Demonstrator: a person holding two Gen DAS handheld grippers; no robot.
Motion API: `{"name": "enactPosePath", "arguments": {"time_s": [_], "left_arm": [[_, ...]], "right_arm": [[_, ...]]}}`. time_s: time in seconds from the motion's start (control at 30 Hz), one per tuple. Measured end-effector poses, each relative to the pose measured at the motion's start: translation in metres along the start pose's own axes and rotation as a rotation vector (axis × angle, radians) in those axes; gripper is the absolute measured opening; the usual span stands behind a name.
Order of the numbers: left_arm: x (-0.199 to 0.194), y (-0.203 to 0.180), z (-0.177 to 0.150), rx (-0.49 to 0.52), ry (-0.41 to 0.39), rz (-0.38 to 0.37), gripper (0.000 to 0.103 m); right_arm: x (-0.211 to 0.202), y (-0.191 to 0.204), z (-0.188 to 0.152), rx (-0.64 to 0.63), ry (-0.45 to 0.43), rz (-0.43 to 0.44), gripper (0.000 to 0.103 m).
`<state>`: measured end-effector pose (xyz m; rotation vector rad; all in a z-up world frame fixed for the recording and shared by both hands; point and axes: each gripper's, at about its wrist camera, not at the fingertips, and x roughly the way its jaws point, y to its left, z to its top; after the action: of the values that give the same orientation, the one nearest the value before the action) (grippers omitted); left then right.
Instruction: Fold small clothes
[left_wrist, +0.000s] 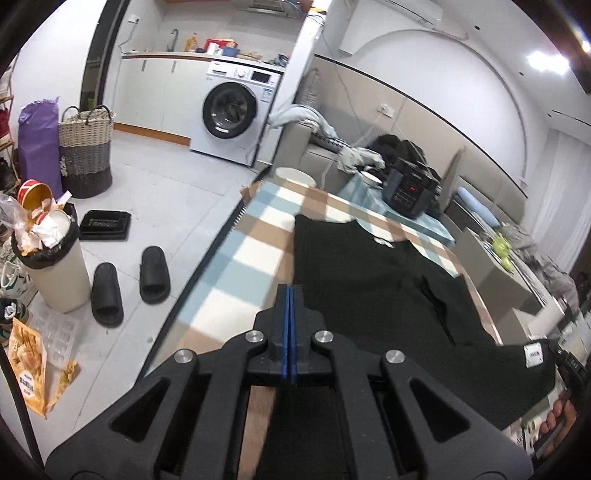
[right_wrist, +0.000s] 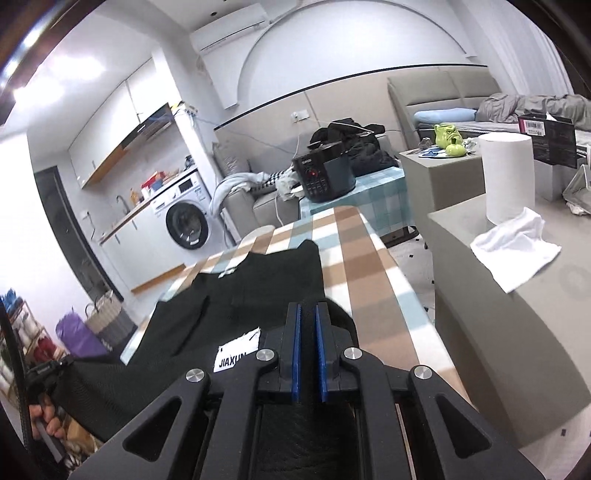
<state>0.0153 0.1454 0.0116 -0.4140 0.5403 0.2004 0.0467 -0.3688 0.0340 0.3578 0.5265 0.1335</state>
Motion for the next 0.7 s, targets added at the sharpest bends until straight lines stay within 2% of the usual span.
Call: {"name": "enactPosePath", "arguments": {"time_s": [0.13,0.2,0.3,0.33,0.37,0.4,0.43,0.47,0.53,0.7], "left_arm": [[0.032,0.011,0.013,-0.037,0.044,0.022,0.0],[0.044,0.017,0.01,-0.055,0.081,0.018,0.0],[0.051,0.021,-0.002,-0.054,0.136,0.018,0.002],[0.053,0.021,-0.006,-0.048,0.148,0.019,0.012],[0.053,0.022,-0.011,-0.046,0.172,0.022,0.03],[0.053,0.023,-0.016,-0.055,0.191,0.017,0.039],[0.051,0.025,-0.02,-0.071,0.199,0.004,0.055],[0.047,0.027,-0.025,-0.085,0.194,-0.009,0.063],[0.042,0.028,-0.035,-0.073,0.193,-0.014,0.071],[0.056,0.024,-0.068,-0.024,0.295,-0.012,0.072]], "right_arm": [[0.032,0.002,0.009,-0.007,0.028,-0.043,0.007],[0.045,0.001,0.007,-0.027,0.077,-0.08,0.006],[0.049,-0.006,0.0,-0.022,0.117,-0.09,0.006],[0.05,-0.009,-0.003,-0.013,0.127,-0.093,0.006],[0.05,-0.012,-0.006,-0.004,0.135,-0.094,0.006],[0.049,-0.016,-0.009,0.01,0.144,-0.094,0.006],[0.048,-0.017,-0.01,0.013,0.145,-0.093,0.006],[0.047,-0.018,-0.011,0.014,0.145,-0.097,0.006],[0.045,-0.017,-0.013,0.011,0.149,-0.092,0.006],[0.045,-0.017,-0.016,0.014,0.156,-0.079,0.006]]}}
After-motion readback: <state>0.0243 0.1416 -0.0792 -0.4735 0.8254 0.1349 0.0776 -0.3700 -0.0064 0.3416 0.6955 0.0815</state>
